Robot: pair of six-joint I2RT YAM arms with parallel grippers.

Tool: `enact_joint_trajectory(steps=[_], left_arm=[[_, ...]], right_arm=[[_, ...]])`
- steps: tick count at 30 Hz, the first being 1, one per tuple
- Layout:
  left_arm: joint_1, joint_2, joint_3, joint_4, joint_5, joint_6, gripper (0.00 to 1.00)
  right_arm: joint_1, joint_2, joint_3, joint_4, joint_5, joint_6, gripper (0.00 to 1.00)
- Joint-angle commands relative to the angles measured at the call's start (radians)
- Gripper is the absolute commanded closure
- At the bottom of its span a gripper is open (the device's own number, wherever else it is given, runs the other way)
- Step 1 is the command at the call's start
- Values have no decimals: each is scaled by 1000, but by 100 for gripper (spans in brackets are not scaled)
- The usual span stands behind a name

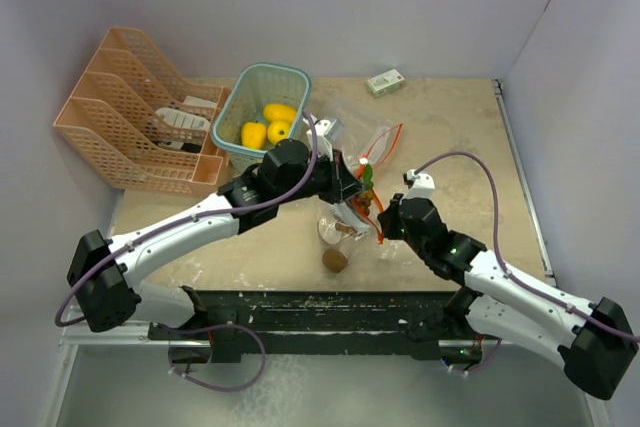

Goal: Open the zip-top bag and remove the fake food
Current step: Pick up the fake fruit from the zipper food storage bag.

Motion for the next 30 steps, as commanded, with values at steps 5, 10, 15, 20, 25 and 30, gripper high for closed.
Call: enact_joint_trajectory(steps=[5, 10, 15, 20, 25, 30], left_arm=[[6, -25, 58, 76, 32, 1, 100], [5, 80, 96, 90, 56, -8, 100], [5, 105, 131, 115, 76, -22, 100], [6, 47, 181, 57, 57, 12, 100], [5, -15, 151, 31, 10, 21, 100], [21, -9, 122, 61, 18, -17, 100]], right_arm=[[22, -111, 66, 54, -89, -33, 100], [149, -30, 123, 131, -90, -9, 100], [274, 122, 175, 88, 42, 34, 100], [276, 69, 127, 12, 102, 97, 100], [276, -56, 123, -67, 168, 101, 57], [275, -174, 134, -113, 210, 80, 37]])
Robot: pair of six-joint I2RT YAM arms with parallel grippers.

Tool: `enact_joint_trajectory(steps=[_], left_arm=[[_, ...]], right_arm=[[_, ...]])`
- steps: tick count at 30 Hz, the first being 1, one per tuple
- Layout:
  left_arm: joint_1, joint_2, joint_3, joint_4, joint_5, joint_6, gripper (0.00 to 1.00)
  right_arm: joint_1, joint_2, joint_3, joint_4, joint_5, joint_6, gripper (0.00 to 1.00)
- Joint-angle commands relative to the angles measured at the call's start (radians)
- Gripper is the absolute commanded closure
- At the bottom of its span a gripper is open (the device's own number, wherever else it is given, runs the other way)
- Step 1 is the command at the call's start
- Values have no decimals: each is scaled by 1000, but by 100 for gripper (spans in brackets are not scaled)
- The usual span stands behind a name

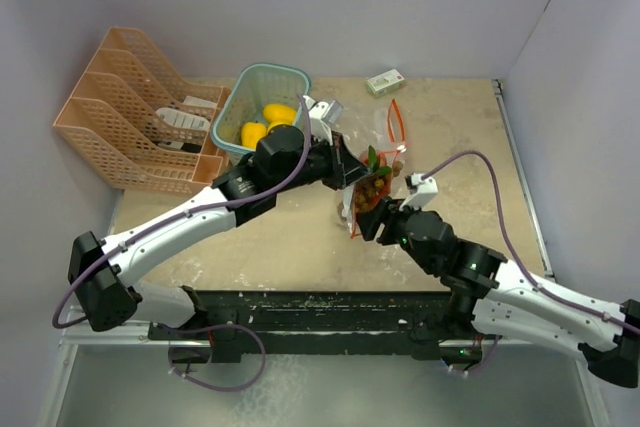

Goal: Open the zip-top bag and remove the fake food
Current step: Pick up the fake fruit from the zipper food storage bag.

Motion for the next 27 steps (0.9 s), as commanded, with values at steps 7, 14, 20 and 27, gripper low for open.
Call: enact_joint_trajectory(steps=[7, 14, 20, 27], left_arm=[[39, -63, -3, 51, 2, -17, 100], [81, -143, -85, 46, 29, -34, 100], [88, -139, -95, 61, 3, -80, 100], [88, -88, -31, -12, -136, -62, 100]], right_arm=[[1, -160, 32, -204, 136, 50, 33], [1, -310, -3, -260, 259, 105, 19], [0, -216, 10, -149, 173, -12, 10], [2, -120, -36, 194, -56, -221, 6]])
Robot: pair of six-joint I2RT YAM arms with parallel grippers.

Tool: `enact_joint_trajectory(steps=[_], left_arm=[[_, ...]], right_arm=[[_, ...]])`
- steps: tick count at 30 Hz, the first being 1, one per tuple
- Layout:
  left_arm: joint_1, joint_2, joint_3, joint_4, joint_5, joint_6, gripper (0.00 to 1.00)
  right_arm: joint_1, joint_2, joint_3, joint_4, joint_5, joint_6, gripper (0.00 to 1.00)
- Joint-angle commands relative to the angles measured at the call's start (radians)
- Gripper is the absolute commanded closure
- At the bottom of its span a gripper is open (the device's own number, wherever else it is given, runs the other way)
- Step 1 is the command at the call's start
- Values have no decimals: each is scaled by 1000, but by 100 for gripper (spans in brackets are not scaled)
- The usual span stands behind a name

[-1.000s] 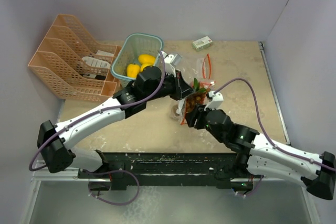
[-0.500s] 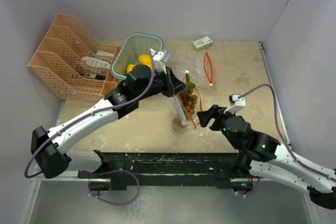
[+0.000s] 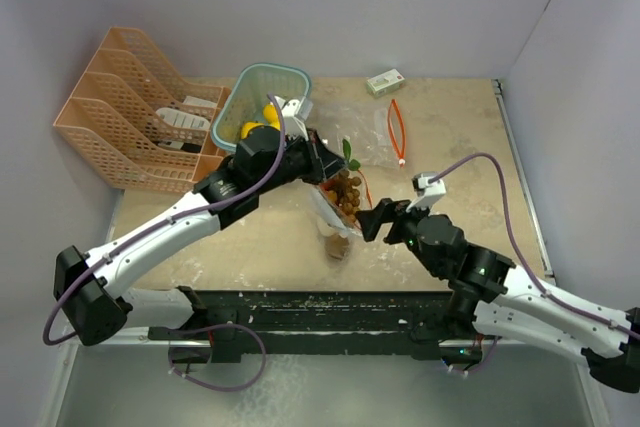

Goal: Open the zip-top bag and remove the fake food
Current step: Pick up the fake fruit from the zipper food storage bag.

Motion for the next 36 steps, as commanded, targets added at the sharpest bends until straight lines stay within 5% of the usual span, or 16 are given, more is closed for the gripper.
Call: enact_joint_trajectory(steps=[1, 7, 14, 20, 26, 33, 36], left_arm=[[4, 29, 65, -4, -103, 6, 100], [21, 43, 56, -6, -130, -6, 100], [30, 81, 109, 2, -126, -16, 100], [32, 97, 137, 0, -102, -21, 100], [34, 60, 132, -12, -113, -21, 100], [35, 43, 156, -18, -120, -16, 100], [35, 42, 172, -26, -116, -14, 100]], right_arm=[[3, 4, -39, 267, -161, -144, 6], [3, -77, -56, 316, -213, -205, 5], [16, 97, -73, 414, -280, -219, 5], [31, 288, -73, 405, -119, -198, 7], [31, 290, -119, 388, -59, -131, 32], [31, 287, -142, 386, -35, -119, 88], [31, 290, -155, 383, -31, -104, 100]])
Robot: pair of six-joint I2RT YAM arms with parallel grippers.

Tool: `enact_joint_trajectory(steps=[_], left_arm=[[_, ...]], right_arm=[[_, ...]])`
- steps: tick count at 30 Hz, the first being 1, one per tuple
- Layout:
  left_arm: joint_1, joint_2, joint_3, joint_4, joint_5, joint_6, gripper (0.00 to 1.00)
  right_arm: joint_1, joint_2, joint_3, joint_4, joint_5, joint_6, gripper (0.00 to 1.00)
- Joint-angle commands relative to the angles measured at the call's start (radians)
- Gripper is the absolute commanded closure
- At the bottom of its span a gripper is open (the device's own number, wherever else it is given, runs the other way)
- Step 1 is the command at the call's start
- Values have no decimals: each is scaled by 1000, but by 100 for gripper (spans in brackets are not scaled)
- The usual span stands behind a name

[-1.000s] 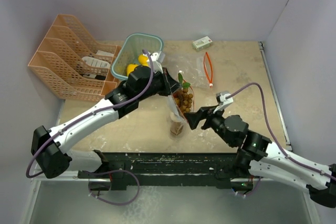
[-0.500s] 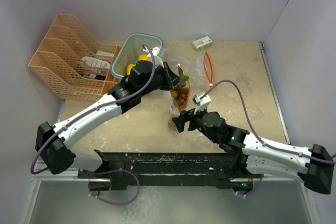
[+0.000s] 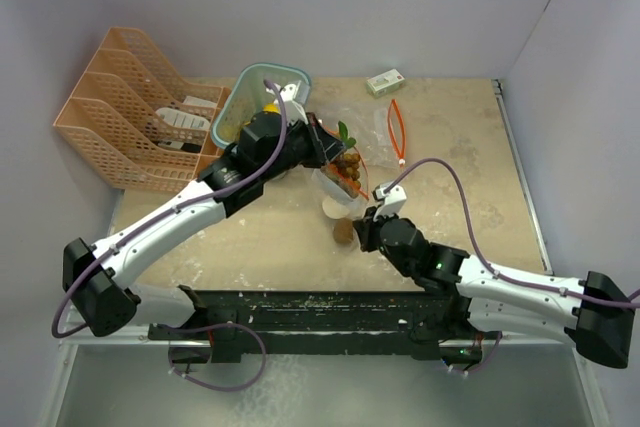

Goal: Open the zip-top bag and remove the fake food
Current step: Pick up the fake fruit from the zipper food storage bag.

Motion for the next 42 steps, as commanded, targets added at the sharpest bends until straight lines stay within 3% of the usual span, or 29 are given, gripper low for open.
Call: enact_joint_trajectory(steps=[1, 11, 24, 35, 42], left_arm=[[8, -44, 69, 22, -3, 3, 100], [12, -94, 90, -5, 1, 13, 100], [14, -145, 194, -63, 21, 53, 100], [66, -141, 255, -247, -327, 246, 97], [192, -126, 181, -268, -356, 233, 97]], right_arm=[[3, -8, -24, 28, 47, 31, 100], [2, 15, -73, 70, 34, 55, 100], [-2, 188, -66, 128, 15, 74, 100], [-1, 188, -75, 130, 9, 77, 100], [-2, 183, -87, 130, 12, 83, 100]])
